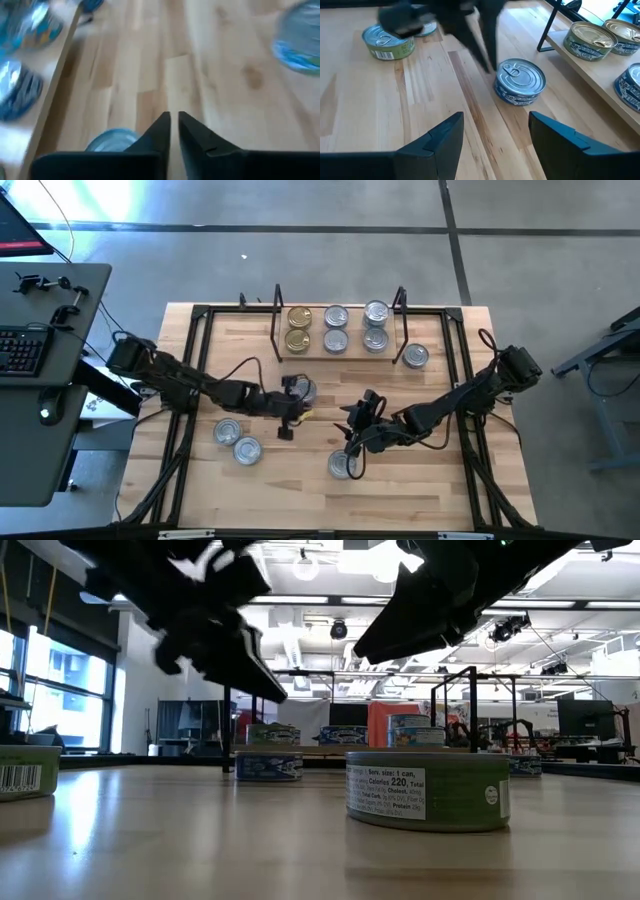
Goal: Stack canned seafood by type on shelf
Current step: Stack the blue tuna can on top of the blue tuna can on the shelf
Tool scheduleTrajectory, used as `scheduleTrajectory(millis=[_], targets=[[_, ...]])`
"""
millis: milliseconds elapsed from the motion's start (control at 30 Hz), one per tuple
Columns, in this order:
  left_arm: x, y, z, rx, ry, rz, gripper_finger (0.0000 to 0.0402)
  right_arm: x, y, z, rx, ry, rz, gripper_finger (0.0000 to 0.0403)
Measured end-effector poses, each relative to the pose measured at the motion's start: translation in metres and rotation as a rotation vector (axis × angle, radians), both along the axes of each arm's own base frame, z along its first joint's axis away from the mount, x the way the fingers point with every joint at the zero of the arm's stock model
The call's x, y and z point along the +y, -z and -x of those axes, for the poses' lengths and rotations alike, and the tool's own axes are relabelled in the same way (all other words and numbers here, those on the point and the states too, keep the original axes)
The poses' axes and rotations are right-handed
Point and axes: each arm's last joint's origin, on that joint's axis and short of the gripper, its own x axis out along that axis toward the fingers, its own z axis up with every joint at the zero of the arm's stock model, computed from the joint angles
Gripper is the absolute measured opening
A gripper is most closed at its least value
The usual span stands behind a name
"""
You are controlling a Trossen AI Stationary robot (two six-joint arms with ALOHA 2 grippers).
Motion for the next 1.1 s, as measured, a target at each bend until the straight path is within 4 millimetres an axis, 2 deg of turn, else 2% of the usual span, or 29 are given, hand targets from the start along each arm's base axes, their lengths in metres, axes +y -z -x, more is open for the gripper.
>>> scheduleTrajectory(millis=[133,300,433,533,667,800,933,1100], targets=[[-0.010,0.002,0.003,0.021,0.075,-0.106,0.0086,0.000,0.000,0.000,0.000,0.000,0.000,0.0216],[0.005,0.021,0.004,0.083,-0.033,-0.143,0.0151,0.000,-0.001,0.000,-0.006,-0.001,-0.003,0.0216],[0.015,0.039,0.002,0.146,-0.061,-0.128,0.0164,0.000,-0.001,-0.001,-0.014,-0.004,-0.003,0.0216],[0.018,0.050,-0.001,0.183,-0.045,-0.135,0.0145,0.001,-0.002,-0.001,-0.018,-0.005,-0.003,0.0216],[0.016,0.054,-0.006,0.167,0.001,-0.092,0.0080,0.008,-0.003,-0.004,-0.054,-0.053,0.025,0.0216],[0.009,0.051,-0.008,0.122,0.048,-0.060,0.0011,0.018,0.006,-0.011,-0.022,-0.273,0.049,0.0216],[0.004,0.044,-0.008,0.073,0.079,-0.033,0.0013,0.014,0.019,-0.018,0.047,-0.387,0.138,0.0216],[0.000,0.032,-0.010,-0.012,0.072,0.025,0.0002,0.002,0.037,-0.026,0.138,-0.405,0.294,0.0216]])
